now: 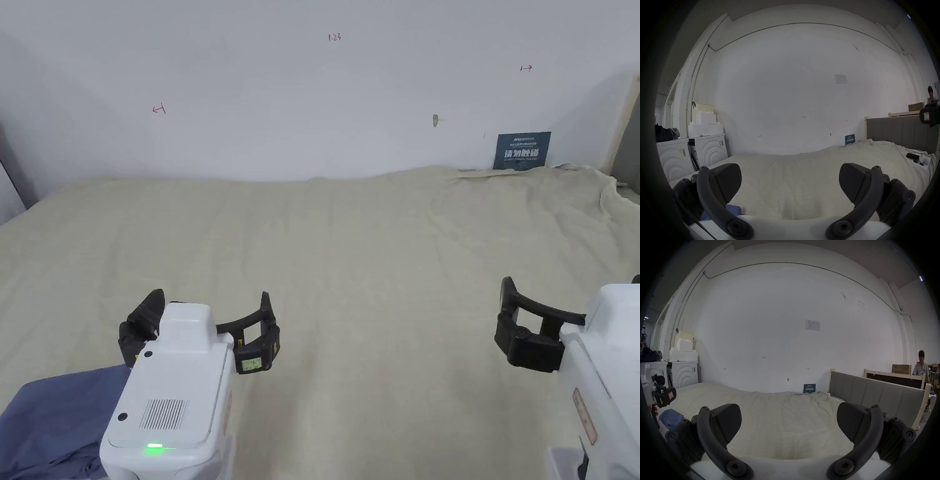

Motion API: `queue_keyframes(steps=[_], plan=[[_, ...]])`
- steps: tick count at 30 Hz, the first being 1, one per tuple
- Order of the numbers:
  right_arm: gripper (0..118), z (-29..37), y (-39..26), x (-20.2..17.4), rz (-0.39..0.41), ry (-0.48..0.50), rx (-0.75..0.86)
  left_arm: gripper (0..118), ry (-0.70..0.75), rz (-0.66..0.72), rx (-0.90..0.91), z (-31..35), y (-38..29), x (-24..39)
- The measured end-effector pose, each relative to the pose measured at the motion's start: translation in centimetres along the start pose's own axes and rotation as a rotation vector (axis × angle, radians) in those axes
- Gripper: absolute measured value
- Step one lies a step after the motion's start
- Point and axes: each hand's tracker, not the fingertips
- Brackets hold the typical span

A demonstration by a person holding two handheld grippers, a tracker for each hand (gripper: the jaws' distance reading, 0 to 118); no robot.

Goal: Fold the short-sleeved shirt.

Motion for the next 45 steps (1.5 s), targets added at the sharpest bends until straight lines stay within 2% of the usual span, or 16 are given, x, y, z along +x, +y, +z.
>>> queue_keyframes(steps=[35,41,42,45], plan=[[116,0.1,0.1,0.1,0.01,-0.005,-0.005,118,-0.001,-0.004,-0.01,0.3,-0.4,-0.1],[116,0.3,0.6,-0.1,0.033,0.008,-0.038,118,0.0,-0.003,-0.012,0.3,-0.5,-0.2],[116,0.2,0.8,-0.1,0.026,0.013,-0.061,118,-0.001,-0.004,-0.013,0.4,-0.5,-0.2],[116,-0.1,1.4,0.0,-0.092,0.003,-0.171,118,-0.003,-0.001,-0.017,0.4,-0.5,-0.2]])
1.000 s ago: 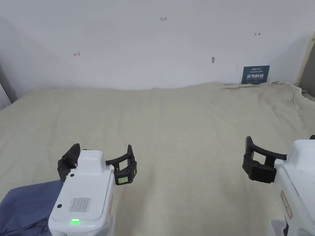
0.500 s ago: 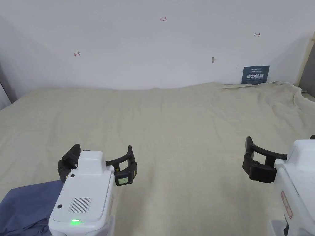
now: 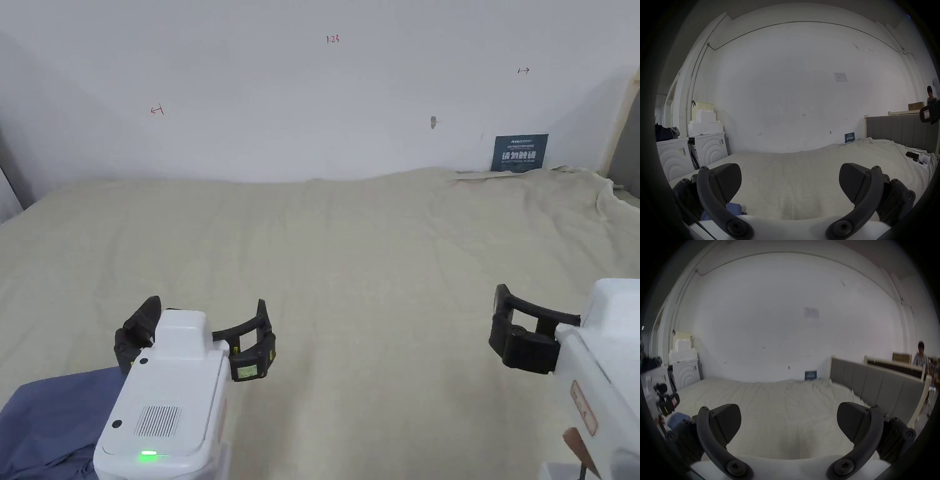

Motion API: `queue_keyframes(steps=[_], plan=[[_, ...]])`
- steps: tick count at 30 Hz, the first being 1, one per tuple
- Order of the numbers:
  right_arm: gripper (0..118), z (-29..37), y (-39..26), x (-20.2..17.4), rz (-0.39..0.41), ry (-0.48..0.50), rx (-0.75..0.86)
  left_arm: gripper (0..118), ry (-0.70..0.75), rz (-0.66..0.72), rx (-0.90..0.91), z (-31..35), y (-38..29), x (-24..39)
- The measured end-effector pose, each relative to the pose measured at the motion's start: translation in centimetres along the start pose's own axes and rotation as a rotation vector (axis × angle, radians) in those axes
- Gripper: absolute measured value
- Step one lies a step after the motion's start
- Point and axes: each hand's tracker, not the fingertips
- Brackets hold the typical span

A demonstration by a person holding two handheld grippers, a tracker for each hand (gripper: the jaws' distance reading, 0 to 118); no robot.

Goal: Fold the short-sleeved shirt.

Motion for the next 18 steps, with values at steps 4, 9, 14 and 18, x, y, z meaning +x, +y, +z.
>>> queue_keyframes(steps=[4,9,14,18], plan=[[116,-0.6,1.1,0.2,-0.177,-0.078,-0.194,118,0.0,0.012,-0.001,0.1,0.0,-0.1],[116,-1.7,1.9,0.7,-0.254,-0.104,-0.39,118,0.002,0.011,-0.003,0.1,0.1,-0.3],[116,-1.5,1.6,0.0,-0.2,-0.152,-0.324,118,0.003,0.013,-0.001,0.0,0.1,-0.4],[116,-1.5,1.5,-0.2,-0.153,-0.145,-0.304,118,0.002,0.011,0.005,0.0,0.3,-0.4]])
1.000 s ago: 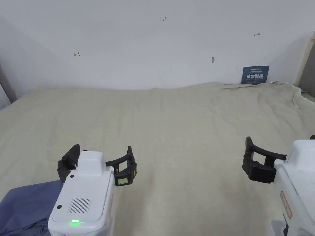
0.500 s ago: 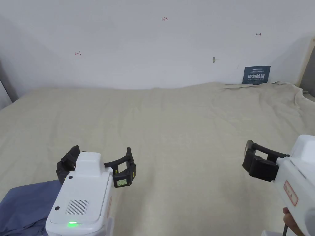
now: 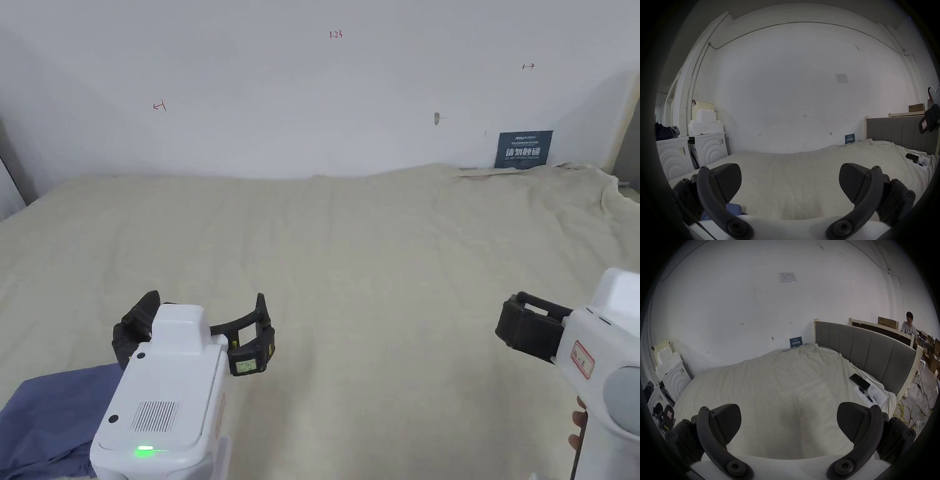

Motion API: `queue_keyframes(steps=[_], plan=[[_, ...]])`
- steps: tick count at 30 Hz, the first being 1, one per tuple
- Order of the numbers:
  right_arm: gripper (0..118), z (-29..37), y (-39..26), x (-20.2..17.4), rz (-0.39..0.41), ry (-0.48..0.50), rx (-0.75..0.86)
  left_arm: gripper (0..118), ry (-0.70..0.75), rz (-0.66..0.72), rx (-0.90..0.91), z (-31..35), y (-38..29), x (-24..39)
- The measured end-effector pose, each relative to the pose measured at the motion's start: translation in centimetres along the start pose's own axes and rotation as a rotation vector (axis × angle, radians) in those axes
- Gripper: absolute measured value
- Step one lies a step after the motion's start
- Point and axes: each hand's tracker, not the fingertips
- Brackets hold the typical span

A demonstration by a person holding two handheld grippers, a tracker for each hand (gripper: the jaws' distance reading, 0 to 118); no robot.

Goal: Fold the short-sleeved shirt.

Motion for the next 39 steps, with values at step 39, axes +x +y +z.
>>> queue_keyframes(steps=[39], plan=[[117,1.4,-2.9,0.1,0.163,0.129,0.484,118,0.011,0.006,0.017,0.1,0.4,-0.4]])
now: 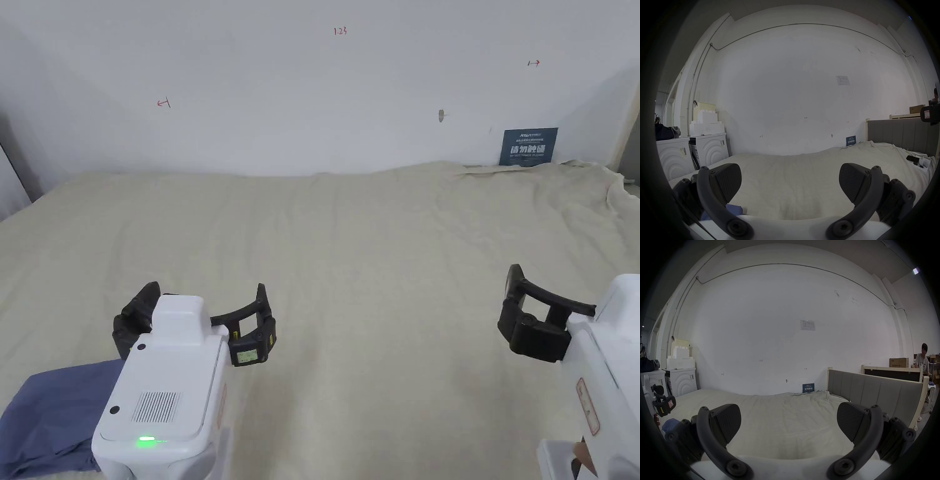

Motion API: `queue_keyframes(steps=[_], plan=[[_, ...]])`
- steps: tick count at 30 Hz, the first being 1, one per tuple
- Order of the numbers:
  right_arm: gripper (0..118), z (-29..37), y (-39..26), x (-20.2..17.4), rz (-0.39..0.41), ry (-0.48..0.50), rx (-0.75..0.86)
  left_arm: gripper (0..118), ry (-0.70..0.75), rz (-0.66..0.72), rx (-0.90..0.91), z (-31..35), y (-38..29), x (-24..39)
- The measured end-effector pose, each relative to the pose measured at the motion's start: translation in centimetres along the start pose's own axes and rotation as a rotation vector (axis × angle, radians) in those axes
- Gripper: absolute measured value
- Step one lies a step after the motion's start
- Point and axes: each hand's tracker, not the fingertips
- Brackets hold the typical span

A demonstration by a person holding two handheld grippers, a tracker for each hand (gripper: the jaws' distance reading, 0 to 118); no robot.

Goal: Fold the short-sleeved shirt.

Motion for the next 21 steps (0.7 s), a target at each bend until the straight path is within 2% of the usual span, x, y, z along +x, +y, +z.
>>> queue_keyframes(steps=[21], plan=[[117,-0.15,-0.04,0.19,0.023,0.01,0.005,118,-0.007,-0.014,-0.001,0.11,0.11,0.16]])
